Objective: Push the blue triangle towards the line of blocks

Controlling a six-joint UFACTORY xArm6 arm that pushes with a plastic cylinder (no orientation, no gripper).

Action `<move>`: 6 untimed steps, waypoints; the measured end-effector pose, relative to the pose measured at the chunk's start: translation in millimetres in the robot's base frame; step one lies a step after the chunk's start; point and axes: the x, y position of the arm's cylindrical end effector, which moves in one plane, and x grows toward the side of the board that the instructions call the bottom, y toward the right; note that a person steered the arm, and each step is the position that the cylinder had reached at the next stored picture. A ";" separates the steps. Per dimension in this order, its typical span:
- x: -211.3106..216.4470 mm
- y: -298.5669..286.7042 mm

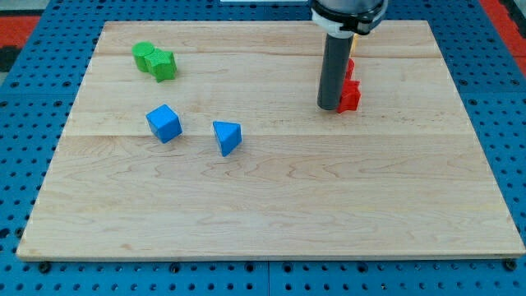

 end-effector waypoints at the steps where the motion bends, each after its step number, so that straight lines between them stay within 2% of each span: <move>1: 82.0 -2.1; 2: 110.8 -93.8; 3: 98.2 -210.9; 4: 95.3 -224.1; 6: 77.8 -132.1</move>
